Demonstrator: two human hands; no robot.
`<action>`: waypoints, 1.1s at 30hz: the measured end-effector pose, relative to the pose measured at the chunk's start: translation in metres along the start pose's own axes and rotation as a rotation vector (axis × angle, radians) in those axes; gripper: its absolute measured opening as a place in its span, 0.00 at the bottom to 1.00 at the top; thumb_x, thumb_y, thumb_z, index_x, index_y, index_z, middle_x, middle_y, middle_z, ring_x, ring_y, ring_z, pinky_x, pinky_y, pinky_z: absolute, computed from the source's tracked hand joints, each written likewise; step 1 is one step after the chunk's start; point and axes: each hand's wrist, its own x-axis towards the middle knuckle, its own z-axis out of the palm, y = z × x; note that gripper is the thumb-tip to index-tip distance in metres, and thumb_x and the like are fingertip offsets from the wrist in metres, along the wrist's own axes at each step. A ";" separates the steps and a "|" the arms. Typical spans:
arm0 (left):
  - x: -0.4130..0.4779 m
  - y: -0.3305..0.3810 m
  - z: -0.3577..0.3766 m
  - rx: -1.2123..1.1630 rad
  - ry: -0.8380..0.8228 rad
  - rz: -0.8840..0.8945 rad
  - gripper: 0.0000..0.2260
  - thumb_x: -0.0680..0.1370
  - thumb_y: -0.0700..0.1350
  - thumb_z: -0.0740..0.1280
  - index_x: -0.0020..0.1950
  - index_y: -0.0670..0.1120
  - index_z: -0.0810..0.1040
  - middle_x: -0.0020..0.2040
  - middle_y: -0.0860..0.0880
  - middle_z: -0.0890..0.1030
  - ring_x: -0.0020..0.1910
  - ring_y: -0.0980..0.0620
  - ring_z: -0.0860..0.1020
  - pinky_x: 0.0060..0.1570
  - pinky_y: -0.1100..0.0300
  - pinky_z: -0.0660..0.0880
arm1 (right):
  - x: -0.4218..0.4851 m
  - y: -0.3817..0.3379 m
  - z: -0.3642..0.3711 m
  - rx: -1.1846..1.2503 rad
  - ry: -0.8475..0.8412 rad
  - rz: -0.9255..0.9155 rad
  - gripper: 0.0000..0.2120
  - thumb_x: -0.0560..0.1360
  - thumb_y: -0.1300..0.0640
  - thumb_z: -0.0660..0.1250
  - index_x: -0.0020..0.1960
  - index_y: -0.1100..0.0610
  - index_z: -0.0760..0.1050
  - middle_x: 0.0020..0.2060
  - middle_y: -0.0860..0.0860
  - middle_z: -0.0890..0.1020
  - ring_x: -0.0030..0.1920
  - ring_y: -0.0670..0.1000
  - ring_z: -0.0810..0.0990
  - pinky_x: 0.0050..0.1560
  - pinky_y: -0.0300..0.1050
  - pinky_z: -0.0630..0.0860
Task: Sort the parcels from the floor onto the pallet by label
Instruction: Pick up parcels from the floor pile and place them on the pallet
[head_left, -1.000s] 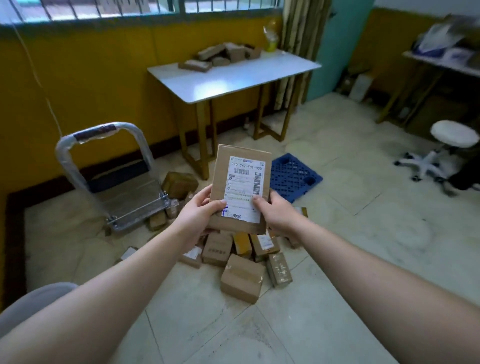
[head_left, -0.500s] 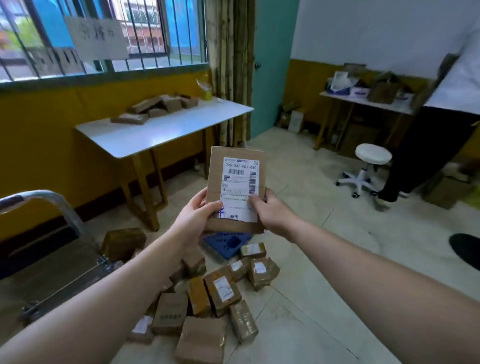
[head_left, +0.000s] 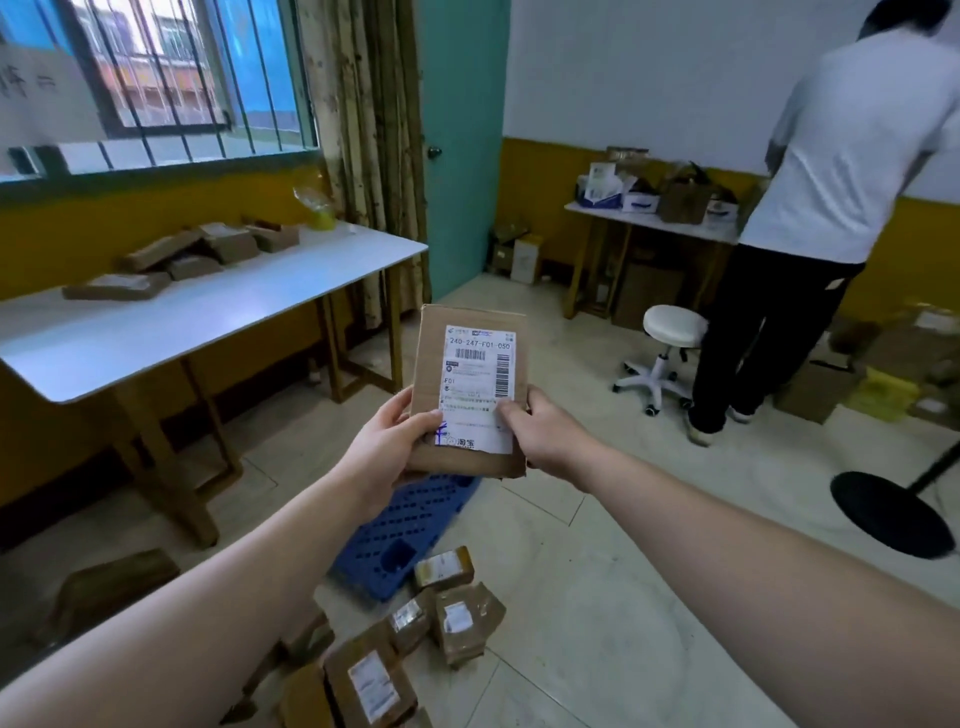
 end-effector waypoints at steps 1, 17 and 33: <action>0.012 0.001 0.008 0.013 0.014 0.002 0.26 0.75 0.47 0.69 0.72 0.58 0.65 0.50 0.53 0.84 0.45 0.52 0.83 0.40 0.54 0.79 | 0.014 0.004 -0.009 0.007 -0.008 -0.008 0.18 0.80 0.44 0.56 0.68 0.46 0.66 0.62 0.48 0.77 0.58 0.53 0.77 0.59 0.50 0.74; 0.160 0.003 0.107 -0.044 0.317 -0.072 0.27 0.76 0.51 0.67 0.72 0.60 0.61 0.49 0.52 0.84 0.47 0.50 0.83 0.47 0.48 0.80 | 0.214 0.049 -0.118 -0.127 -0.289 -0.188 0.22 0.79 0.42 0.57 0.71 0.47 0.64 0.61 0.46 0.77 0.53 0.46 0.76 0.43 0.39 0.71; 0.250 0.020 -0.042 -0.151 0.498 -0.139 0.16 0.79 0.48 0.64 0.65 0.61 0.67 0.48 0.51 0.84 0.45 0.50 0.83 0.40 0.51 0.81 | 0.383 -0.038 0.014 -0.180 -0.518 -0.311 0.33 0.76 0.49 0.67 0.75 0.46 0.54 0.63 0.45 0.73 0.54 0.45 0.71 0.49 0.40 0.71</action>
